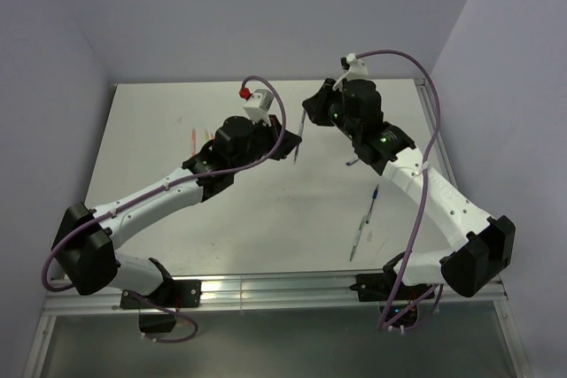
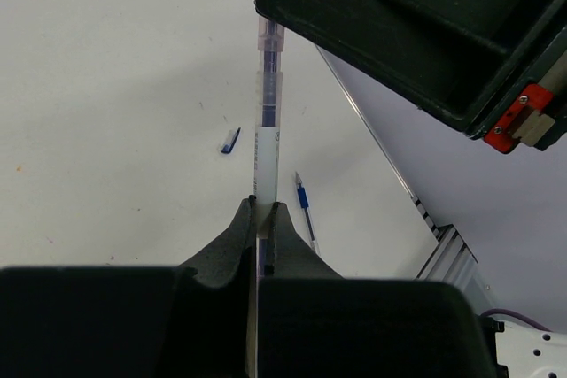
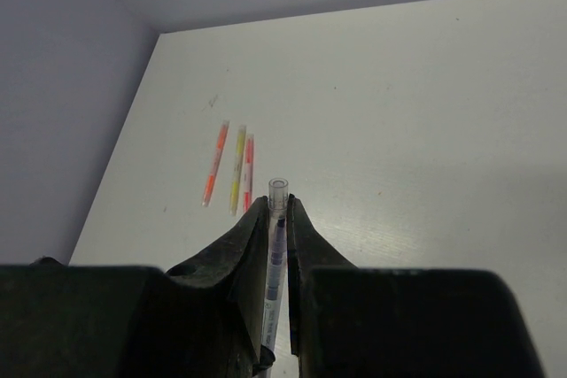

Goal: Insert the pens into the pen caps
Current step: Insert the pen cap onto the pen.

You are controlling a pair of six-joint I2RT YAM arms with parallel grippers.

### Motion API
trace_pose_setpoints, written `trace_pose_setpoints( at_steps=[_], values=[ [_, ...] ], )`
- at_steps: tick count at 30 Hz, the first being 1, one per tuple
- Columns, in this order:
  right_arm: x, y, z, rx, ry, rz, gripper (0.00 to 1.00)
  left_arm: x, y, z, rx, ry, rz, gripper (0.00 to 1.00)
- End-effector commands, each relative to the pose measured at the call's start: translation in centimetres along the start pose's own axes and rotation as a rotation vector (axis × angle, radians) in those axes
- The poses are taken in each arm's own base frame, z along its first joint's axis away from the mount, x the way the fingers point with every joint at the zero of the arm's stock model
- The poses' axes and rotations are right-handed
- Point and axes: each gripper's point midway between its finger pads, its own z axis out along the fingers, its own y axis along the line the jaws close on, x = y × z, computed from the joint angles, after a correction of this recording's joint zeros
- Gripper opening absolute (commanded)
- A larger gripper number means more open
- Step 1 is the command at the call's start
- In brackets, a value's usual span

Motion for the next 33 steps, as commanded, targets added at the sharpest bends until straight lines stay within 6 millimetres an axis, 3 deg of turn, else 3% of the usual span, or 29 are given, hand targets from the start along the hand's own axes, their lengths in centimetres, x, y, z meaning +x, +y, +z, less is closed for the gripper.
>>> trace_pose_setpoints(
  at_steps=[1,9,15,27,33],
  values=[
    [-0.9,0.8,-0.4,-0.008,-0.012,-0.019,0.0,-3.6,-1.1,-0.9,0.018,-0.119,0.018,0.0],
    [-0.6,1.4,-0.5,-0.024,-0.004,-0.023,0.0,-4.0,-0.6,-1.1,-0.002,-0.142,0.015,0.0],
    [0.9,2.2,-0.4,-0.036,0.031,-0.032,0.0,-4.9,-0.3,-1.5,-0.006,-0.173,-0.014,0.0],
    [2.7,2.3,-1.7,-0.085,0.031,-0.043,0.0,-5.6,-0.2,-2.3,-0.01,-0.219,-0.041,0.0],
    [3.4,3.3,-2.5,-0.176,0.026,-0.042,0.0,-5.7,-0.5,-2.4,0.017,-0.233,-0.041,0.0]
  ],
)
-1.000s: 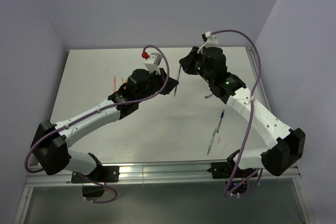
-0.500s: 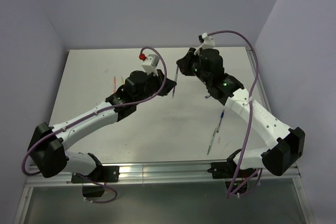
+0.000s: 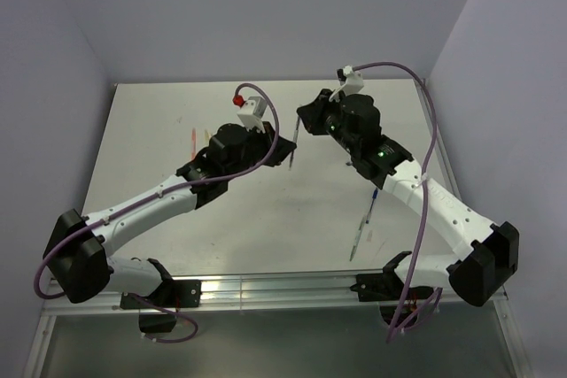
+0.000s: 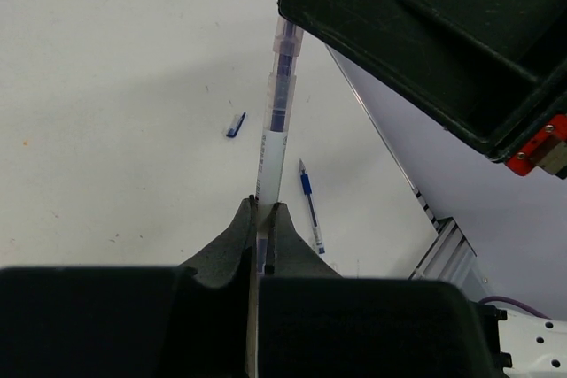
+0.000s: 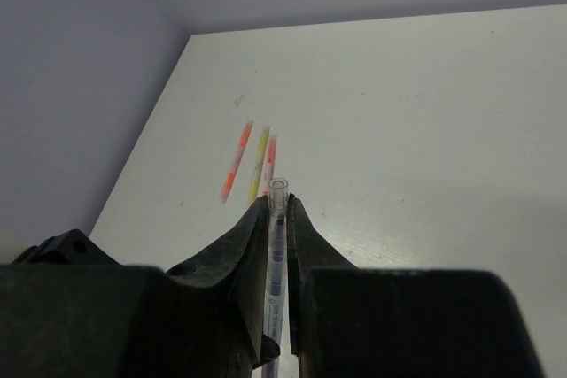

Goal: Insert the pens into the pen caps
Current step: Insert the pen cap onto the pen.

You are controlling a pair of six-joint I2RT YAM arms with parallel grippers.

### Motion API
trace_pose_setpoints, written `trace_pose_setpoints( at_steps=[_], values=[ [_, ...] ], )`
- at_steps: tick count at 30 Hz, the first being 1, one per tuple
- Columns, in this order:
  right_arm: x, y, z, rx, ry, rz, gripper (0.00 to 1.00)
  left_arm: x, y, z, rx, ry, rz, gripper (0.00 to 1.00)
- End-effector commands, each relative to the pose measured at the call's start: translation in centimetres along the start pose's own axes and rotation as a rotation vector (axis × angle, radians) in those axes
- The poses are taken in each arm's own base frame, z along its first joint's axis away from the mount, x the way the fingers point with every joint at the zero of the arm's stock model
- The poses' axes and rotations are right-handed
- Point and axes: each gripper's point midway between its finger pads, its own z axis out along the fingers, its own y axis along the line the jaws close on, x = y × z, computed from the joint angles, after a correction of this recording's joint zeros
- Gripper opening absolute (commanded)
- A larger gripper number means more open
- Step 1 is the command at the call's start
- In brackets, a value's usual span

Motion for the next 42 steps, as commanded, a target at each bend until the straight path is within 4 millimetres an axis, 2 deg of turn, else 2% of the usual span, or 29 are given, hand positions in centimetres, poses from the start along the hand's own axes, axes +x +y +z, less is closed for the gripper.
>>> trace_pose_setpoints(
  at_steps=[1,8,16,22,23,28,42],
  values=[
    [1.2,2.2,-2.0,-0.119,0.045,-0.018,0.0,-6.4,-1.5,-0.9,0.035,-0.23,-0.022,0.0],
    [1.2,3.1,-3.5,-0.205,0.0,0.007,0.0,-6.5,-1.9,-1.2,0.073,-0.255,-0.03,0.0],
    [2.2,3.0,-3.4,-0.228,0.007,-0.014,0.0,-7.3,-3.0,-2.3,0.127,-0.295,-0.021,0.0],
    [3.0,2.2,-3.2,-0.183,0.04,-0.018,0.0,-7.9,-2.7,-2.2,0.096,-0.31,-0.004,0.0],
    [2.4,2.1,-3.2,-0.17,0.026,-0.017,0.0,-8.2,-2.6,-2.1,0.087,-0.318,-0.006,0.0],
    [3.4,1.3,-3.1,-0.111,0.065,-0.019,0.0,-8.7,-2.4,-1.8,0.07,-0.333,0.0,0.0],
    [5.2,0.9,-2.9,-0.069,0.141,0.02,0.0,-8.9,-1.9,-0.9,0.039,-0.343,0.018,0.01]
  ],
)
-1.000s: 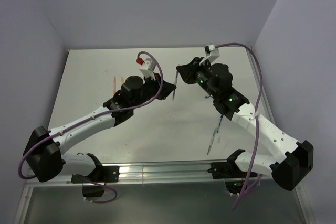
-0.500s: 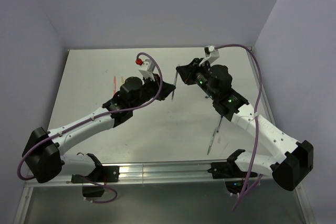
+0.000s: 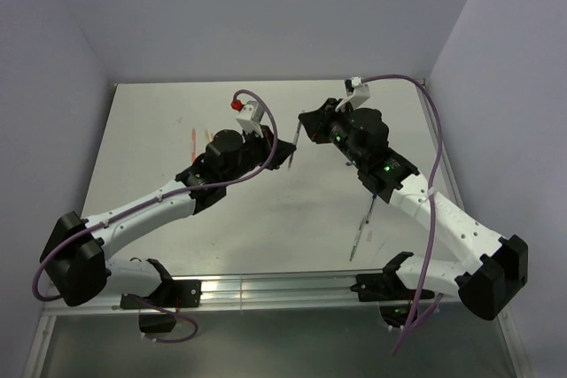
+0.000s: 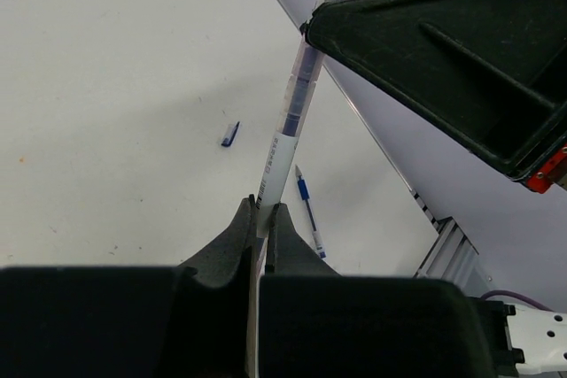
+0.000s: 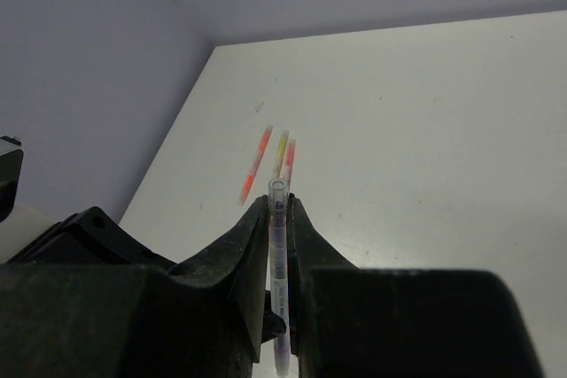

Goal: Insert the pens into the pen caps
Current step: Insert the pen cap onto the pen.

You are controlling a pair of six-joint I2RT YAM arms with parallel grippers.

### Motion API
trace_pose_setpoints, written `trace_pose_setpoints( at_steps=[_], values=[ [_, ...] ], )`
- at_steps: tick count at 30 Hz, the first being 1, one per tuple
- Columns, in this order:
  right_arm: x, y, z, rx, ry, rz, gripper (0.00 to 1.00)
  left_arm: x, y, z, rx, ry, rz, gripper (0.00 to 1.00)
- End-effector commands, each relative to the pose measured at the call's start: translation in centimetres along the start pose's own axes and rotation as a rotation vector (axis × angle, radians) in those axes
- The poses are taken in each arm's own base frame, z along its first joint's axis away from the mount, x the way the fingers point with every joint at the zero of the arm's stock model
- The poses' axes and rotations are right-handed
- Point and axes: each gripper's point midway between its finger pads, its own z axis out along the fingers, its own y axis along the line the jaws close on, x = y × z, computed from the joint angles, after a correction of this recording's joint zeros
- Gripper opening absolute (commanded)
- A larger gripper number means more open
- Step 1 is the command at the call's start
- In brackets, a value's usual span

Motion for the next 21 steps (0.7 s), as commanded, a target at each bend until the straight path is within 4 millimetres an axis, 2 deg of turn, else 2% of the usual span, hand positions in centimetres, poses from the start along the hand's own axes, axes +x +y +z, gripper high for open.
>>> trace_pose_setpoints(
  at_steps=[1,3,10,21],
  values=[
    [5.3,-0.2,-1.1,0.029,0.227,0.007,0.0,-9.1,-1.3,0.2,-0.018,-0.302,-0.003,0.0],
    [5.0,-0.4,-0.9,0.059,0.228,0.011,0.0,-9.0,-1.1,0.4,-0.024,-0.302,0.003,0.0],
    [6.0,-0.8,-0.6,0.113,0.291,0.052,0.0,-8.2,-0.4,1.1,-0.044,-0.285,0.01,0.0],
    [8.2,-1.5,-0.5,0.172,0.367,0.045,0.0,-8.1,0.3,1.5,-0.082,-0.29,0.031,0.0]
  ],
)
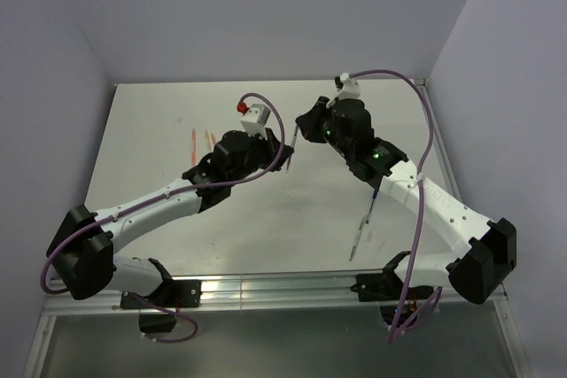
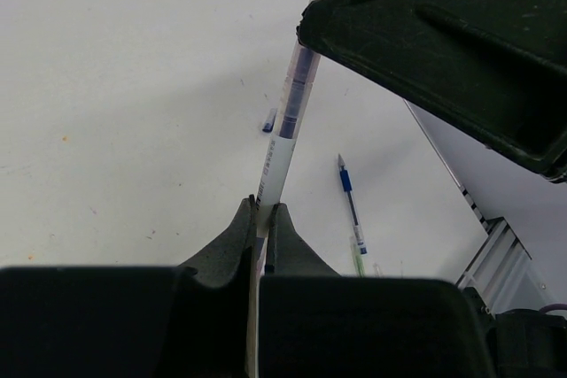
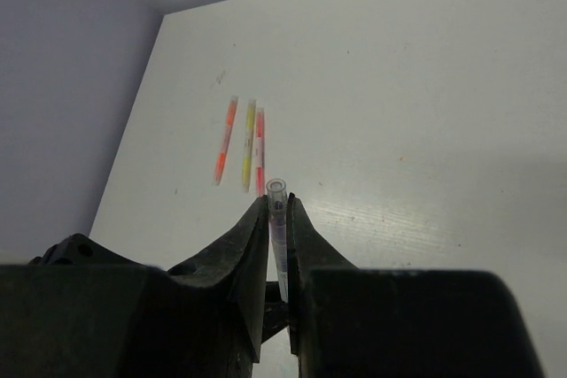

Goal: Insert the pens into the pen caps
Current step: Insert the pen cap onto the pen.

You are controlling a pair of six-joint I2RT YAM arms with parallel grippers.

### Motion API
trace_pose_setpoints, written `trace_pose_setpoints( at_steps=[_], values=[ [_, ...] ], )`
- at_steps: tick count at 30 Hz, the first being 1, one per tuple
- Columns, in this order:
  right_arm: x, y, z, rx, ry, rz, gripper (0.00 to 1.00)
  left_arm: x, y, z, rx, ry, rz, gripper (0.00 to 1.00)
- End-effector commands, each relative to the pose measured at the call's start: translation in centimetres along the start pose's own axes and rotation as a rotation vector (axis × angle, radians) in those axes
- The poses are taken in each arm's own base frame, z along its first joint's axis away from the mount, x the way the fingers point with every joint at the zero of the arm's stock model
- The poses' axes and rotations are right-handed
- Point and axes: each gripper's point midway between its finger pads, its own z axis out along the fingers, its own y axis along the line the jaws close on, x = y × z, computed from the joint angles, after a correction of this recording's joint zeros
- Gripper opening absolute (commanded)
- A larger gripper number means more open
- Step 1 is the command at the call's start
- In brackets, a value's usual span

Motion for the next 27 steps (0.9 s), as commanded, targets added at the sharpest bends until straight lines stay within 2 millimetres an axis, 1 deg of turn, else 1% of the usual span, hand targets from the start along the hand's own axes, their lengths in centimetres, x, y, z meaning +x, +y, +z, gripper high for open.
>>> trace_pose_setpoints(
  at_steps=[1,3,6,9,11,12,14,15,16,17,20,21,22,27],
  values=[
    [5.9,-0.4,-1.3,0.035,0.238,-0.028,0.0,-9.9,-1.7,0.1,0.001,-0.322,-0.02,0.0],
    [6.0,-0.6,-1.3,0.049,0.242,-0.023,0.0,-9.4,-1.6,0.3,0.002,-0.309,-0.015,0.0],
    [5.5,-0.9,-1.3,0.072,0.228,-0.024,0.0,-8.5,-1.7,0.6,0.021,-0.279,-0.012,0.0],
    [3.8,-0.4,-1.4,0.083,0.196,-0.018,0.0,-8.0,-2.3,0.4,0.056,-0.251,-0.006,0.0],
    [3.6,-0.3,-1.3,0.083,0.208,-0.009,0.0,-7.6,-2.7,0.5,0.076,-0.226,0.001,0.0],
    [2.9,-0.1,-1.2,0.077,0.202,0.002,0.0,-7.3,-2.9,0.4,0.083,-0.214,0.002,0.0],
    [3.0,-0.1,-1.0,0.073,0.23,0.019,0.0,-7.1,-3.3,0.1,0.102,-0.194,0.0,0.0],
    [2.7,0.2,-0.9,0.064,0.228,0.027,0.0,-7.0,-3.2,0.1,0.104,-0.187,-0.001,0.0],
    [2.4,0.0,-0.8,0.066,0.228,0.038,0.0,-6.8,-3.3,-0.1,0.103,-0.18,-0.002,0.0],
    [2.5,0.2,-0.8,0.057,0.239,0.049,0.0,-6.6,-3.2,-0.2,0.104,-0.175,-0.003,0.01],
    [2.1,0.0,-0.6,0.059,0.236,0.074,0.0,-6.6,-3.0,-0.6,0.096,-0.174,-0.005,0.03],
    [2.2,0.3,-0.7,0.039,0.249,0.082,0.0,-6.5,-2.9,-0.8,0.094,-0.173,-0.003,0.05],
    [2.2,0.2,-0.7,0.037,0.25,0.088,0.0,-6.6,-3.0,-0.9,0.096,-0.174,0.0,0.08],
    [1.8,0.1,-0.6,0.035,0.244,0.107,0.0,-6.1,-2.9,-1.1,0.101,-0.162,0.001,0.14]
  ],
)
